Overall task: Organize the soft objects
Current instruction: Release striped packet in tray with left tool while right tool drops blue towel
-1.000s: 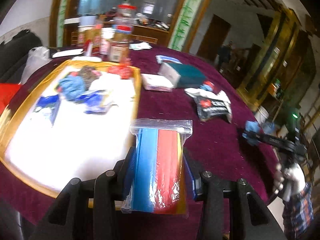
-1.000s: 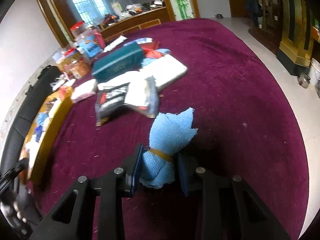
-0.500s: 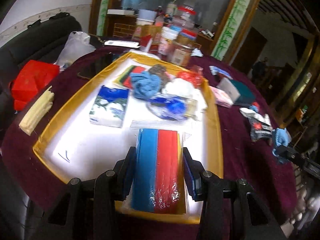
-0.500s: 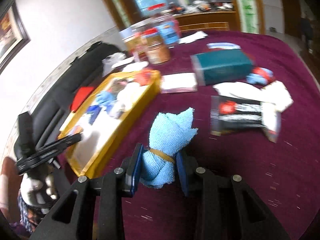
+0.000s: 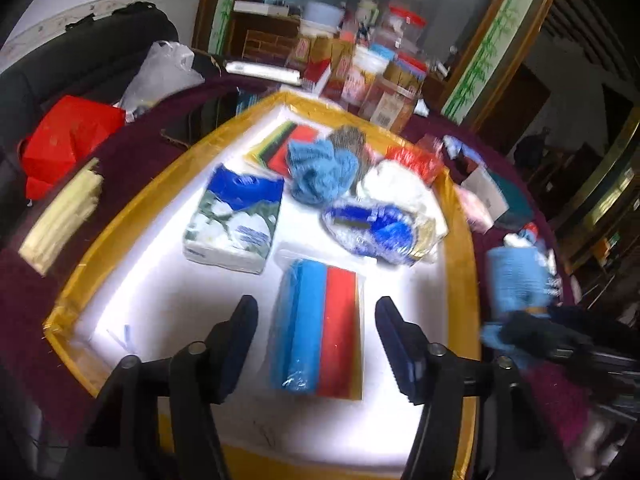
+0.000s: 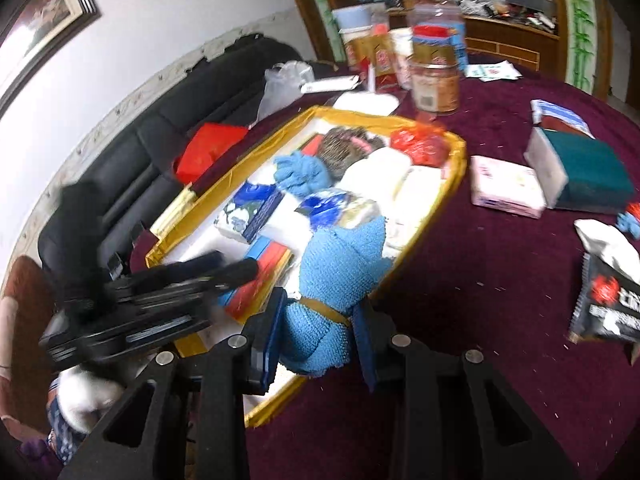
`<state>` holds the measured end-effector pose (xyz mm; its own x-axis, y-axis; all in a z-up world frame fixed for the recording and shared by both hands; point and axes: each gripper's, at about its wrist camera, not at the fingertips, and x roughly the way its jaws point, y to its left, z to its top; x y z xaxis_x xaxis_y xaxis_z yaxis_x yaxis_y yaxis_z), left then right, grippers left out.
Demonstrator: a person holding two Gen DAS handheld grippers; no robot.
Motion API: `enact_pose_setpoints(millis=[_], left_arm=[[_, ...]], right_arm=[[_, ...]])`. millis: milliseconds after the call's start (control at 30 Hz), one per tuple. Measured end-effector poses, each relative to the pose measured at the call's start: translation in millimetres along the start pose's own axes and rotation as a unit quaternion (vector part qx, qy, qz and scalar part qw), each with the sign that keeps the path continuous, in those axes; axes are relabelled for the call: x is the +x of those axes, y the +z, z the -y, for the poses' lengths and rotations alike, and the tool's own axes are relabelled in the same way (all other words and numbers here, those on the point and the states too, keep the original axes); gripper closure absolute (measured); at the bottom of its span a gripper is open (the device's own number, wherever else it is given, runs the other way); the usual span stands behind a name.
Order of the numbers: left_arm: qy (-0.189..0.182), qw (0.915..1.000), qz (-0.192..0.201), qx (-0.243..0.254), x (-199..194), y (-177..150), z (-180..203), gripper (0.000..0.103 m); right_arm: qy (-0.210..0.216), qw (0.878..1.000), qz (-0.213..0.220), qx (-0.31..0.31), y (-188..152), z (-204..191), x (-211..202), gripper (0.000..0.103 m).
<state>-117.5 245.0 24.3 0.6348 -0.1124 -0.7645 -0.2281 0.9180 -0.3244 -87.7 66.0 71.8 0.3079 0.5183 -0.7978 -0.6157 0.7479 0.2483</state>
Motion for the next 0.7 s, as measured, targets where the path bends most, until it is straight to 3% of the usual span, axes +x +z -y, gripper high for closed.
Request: enact_pose_setpoints(millis=[233,367,500,700], left_arm=[[0.005,0.9969,0.068,-0.037,-46.0,-1.6,-20.7,0.026],[0.018,0.9948,0.086,-0.052,-58.0,0.5,-34.8,0.024],[0.028,0.9944,0.091,-0.048,-58.6,-0.4,-36.4,0.023],[0.036,0.9960,0.079,-0.024,-52.0,-5.3,-24.2,0.023]], right_arm=[[0.018,0.998,-0.057,-0.003,6.4,-12.5,44.8,0.071],[-0.002,0.998,-0.066,0.002,9.9,-14.1,60.0,0.066],[-0.049,0.998,-0.033,-0.019,15.1,-16.5,55.3,0.052],[-0.049,0.998,0.020,-0.015,12.5,-8.7,19.9,0.040]])
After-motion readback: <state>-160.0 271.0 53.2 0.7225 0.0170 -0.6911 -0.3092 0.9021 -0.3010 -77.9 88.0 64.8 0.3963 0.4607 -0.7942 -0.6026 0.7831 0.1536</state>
